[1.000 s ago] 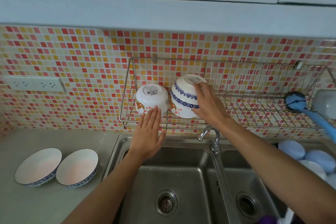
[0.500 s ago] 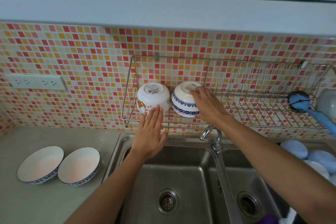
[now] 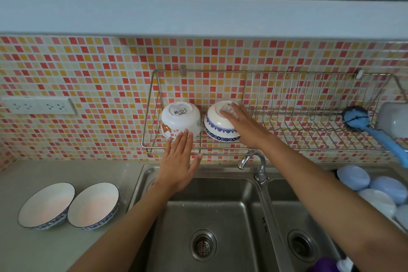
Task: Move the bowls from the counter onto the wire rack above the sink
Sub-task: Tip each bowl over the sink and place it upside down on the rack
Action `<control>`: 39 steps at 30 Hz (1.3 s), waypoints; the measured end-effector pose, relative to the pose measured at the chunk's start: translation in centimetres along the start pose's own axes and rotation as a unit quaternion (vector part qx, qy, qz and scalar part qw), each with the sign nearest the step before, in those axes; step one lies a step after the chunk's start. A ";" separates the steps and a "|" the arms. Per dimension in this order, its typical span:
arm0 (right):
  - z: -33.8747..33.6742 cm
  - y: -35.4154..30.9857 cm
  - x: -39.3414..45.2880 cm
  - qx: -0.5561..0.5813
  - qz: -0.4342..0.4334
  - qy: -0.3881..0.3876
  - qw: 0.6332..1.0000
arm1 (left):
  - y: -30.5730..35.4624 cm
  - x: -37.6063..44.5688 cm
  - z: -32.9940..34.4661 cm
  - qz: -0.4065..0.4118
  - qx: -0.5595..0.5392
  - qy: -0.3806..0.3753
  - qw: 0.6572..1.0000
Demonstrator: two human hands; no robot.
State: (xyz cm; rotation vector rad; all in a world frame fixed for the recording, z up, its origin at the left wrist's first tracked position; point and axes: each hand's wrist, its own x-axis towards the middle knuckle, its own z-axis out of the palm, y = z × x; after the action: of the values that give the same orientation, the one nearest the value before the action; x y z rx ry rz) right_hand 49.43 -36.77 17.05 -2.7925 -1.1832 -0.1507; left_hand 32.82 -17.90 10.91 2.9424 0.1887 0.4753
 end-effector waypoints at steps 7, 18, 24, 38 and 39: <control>0.0 0.1 -0.4 0.065 0.026 -0.003 0.998 | 1.0 2.4 -1.0 0.001 -0.027 -0.003 1.000; 1.3 -0.5 -1.1 0.145 0.131 0.075 0.978 | -1.4 5.8 -1.3 -0.060 0.009 -0.032 0.998; 2.4 -0.8 -1.8 0.123 0.170 0.187 0.960 | 1.1 6.2 -1.0 0.041 -0.001 -0.009 0.999; 4.1 -1.8 -4.1 -0.051 0.116 0.097 0.987 | 2.9 6.9 0.7 0.116 -0.019 -0.073 0.990; 3.9 -1.9 -4.1 -0.052 0.116 0.088 0.988 | 3.0 6.9 0.5 0.112 -0.020 -0.075 0.991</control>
State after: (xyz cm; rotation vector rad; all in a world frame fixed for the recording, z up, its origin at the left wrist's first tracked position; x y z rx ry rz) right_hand 45.45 -37.80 12.76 -2.9058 -0.8269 -0.4386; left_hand 39.72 -19.85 13.05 2.9566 -0.1703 0.2780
